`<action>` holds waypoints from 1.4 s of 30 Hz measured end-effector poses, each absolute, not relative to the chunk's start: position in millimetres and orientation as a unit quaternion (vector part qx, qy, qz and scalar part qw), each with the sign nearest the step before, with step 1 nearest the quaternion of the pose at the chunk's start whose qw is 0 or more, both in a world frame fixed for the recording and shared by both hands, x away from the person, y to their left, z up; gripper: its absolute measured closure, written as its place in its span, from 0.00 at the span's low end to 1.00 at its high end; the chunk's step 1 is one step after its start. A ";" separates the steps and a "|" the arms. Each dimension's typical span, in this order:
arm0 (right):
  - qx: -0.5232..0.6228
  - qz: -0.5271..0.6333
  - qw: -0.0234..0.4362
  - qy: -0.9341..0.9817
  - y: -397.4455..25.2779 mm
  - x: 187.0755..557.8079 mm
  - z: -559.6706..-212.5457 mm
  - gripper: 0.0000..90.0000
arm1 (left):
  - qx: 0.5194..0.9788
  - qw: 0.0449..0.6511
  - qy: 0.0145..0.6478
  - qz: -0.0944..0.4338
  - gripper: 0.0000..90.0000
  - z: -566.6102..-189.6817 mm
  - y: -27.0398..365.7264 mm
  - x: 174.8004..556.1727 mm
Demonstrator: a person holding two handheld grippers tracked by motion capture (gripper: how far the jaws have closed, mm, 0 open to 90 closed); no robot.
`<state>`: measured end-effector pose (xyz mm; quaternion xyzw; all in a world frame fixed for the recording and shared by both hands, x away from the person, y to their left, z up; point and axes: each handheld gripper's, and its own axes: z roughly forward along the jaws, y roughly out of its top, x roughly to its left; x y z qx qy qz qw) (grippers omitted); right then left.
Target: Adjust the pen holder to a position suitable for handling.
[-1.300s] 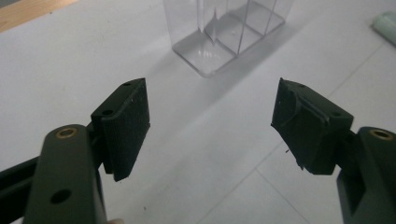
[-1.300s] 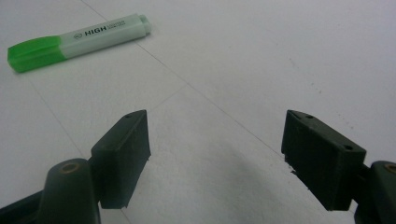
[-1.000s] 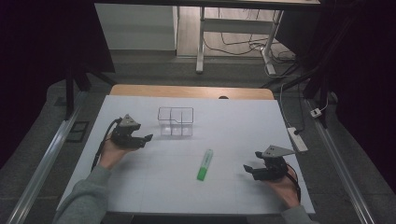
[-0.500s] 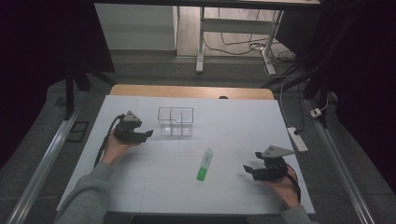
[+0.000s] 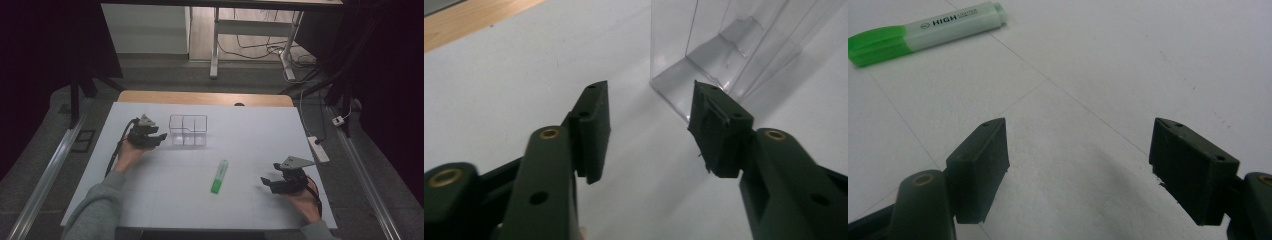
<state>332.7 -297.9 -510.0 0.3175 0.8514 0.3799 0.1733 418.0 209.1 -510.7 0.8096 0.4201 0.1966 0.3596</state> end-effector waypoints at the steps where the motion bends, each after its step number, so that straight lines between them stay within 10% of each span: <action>1: 0.318 0.381 0.173 0.850 -297.8 332.8 -510.1 0.26 | 0.810 0.360 0.420 0.196 0.60 -510.7 208.5 418.8; 13: 0.319 0.375 0.177 0.853 -298.0 333.0 -510.3 0.26 | 0.814 0.367 0.406 0.196 0.99 -511.9 200.5 425.2; 42: 0.324 0.369 0.181 0.852 -298.6 333.5 -510.4 0.27 | 0.812 0.371 0.408 0.189 0.99 -513.5 191.8 434.6</action>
